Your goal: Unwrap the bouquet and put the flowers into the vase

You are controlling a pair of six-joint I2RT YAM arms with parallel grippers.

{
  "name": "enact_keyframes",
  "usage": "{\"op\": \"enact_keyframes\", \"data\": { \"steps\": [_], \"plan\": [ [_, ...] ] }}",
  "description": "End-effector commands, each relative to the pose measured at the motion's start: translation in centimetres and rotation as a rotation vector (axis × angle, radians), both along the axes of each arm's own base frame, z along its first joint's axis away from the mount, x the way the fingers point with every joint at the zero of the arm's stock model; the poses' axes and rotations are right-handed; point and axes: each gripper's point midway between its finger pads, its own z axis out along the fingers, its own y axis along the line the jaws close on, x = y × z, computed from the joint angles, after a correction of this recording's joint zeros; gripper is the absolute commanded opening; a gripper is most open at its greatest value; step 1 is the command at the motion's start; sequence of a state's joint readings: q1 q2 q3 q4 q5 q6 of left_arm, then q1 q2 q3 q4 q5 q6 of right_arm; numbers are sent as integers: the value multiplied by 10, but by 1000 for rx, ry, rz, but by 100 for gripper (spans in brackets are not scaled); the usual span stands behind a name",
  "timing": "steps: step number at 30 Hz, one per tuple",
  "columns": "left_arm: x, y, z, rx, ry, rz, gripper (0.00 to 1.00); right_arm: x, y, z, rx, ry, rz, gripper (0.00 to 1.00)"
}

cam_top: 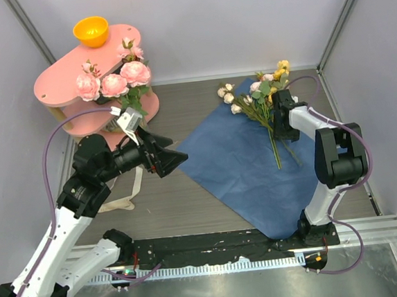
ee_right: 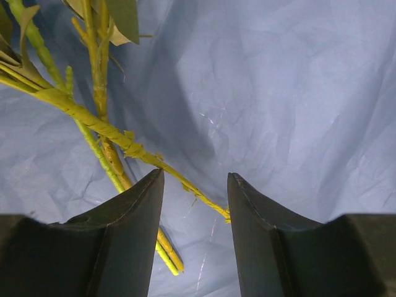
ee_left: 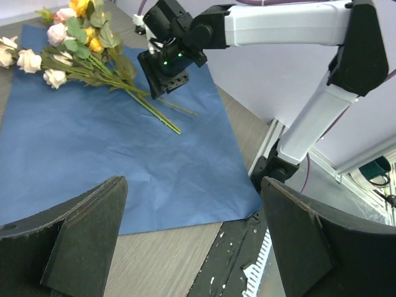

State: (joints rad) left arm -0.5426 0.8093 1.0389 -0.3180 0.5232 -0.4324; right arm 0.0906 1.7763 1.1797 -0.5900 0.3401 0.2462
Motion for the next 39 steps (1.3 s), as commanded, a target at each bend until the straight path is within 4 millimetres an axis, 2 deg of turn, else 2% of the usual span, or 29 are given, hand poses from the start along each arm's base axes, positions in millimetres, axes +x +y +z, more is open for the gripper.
{"op": "enact_keyframes", "data": {
  "steps": [1,6,12,23,29,31,33,34,35,36,37,39],
  "plan": [
    [-14,-3,25,-60,-74,-54,93,8,6,4,17,-31,43,51],
    [-14,-2,23,-54,-67,-50,93,10,24,-1,12,-20,114,50],
    [-12,-2,21,-59,-41,-37,93,11,24,-2,-47,-8,128,47],
    [-11,-2,21,-75,11,-18,91,13,33,-6,-118,-16,181,24],
    [-10,-4,20,-97,56,-19,89,15,48,16,-277,-92,251,8],
    [-11,-6,20,-104,64,-24,89,14,50,30,-394,-115,253,1],
    [-10,-8,21,-118,80,-30,89,10,52,41,-479,-132,244,1],
    [-10,-8,23,-127,75,-34,89,8,53,56,-562,-163,231,1],
    [-10,-10,22,-137,96,-33,89,5,55,61,-595,-166,234,1],
    [-8,-11,21,-141,107,-32,89,4,57,66,-619,-177,231,1],
    [-6,-12,21,-151,114,-31,89,3,56,81,-655,-208,211,1],
    [-3,-16,19,-171,156,-29,88,-1,64,91,-641,-232,222,1]
  ]
}}
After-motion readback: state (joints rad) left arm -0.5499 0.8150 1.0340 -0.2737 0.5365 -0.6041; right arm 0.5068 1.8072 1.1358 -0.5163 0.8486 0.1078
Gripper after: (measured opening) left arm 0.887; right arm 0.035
